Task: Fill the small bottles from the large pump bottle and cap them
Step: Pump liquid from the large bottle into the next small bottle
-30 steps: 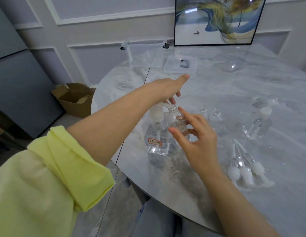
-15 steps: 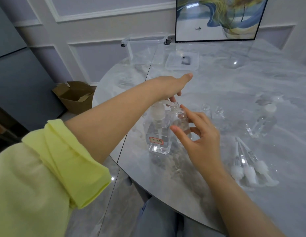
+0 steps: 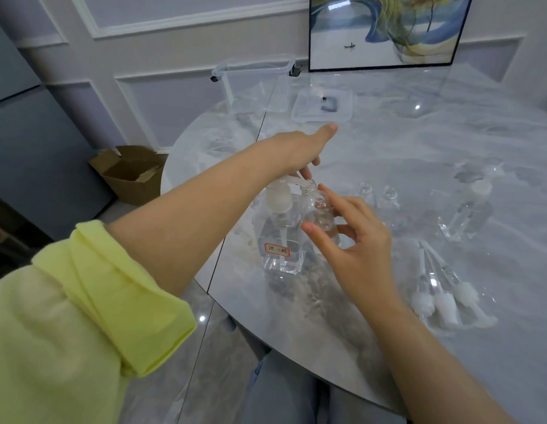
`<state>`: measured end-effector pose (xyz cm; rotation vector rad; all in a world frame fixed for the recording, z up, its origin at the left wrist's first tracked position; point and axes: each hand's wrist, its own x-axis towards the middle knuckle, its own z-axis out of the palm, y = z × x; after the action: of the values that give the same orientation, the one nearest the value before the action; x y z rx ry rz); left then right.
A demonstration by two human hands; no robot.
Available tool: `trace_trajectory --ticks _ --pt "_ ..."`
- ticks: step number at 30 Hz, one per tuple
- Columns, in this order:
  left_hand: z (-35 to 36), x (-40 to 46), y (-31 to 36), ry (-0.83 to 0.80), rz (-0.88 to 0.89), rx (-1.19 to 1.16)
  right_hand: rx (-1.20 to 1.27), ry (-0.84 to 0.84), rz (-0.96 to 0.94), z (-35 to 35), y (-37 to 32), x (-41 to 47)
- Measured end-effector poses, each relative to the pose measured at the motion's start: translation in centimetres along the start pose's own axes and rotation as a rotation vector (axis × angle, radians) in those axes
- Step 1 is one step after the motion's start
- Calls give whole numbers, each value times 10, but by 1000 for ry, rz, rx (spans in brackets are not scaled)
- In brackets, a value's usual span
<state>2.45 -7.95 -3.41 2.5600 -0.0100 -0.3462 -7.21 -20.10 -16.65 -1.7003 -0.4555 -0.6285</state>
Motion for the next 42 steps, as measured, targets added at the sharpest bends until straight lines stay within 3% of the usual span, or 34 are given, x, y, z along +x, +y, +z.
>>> trace_trajectory --ticks 11,16,27,32,36,42 --pt "-1 -3 2 17 26 -32 -13 3 -4 -1 1 0" --pt "0 -3 0 -44 -30 59 12 -2 1 0 1 0" --pt "1 -2 -2 22 28 -69 -19 -5 -22 0 2 1" --pt "2 -2 -3 4 20 -46 -4 1 -8 -1 2 0" --pt "1 -3 -1 -113 -59 22 -4 -4 -18 -1 1 1" --pt "-5 -1 5 -52 5 66 -8 -1 -18 -2 1 1"
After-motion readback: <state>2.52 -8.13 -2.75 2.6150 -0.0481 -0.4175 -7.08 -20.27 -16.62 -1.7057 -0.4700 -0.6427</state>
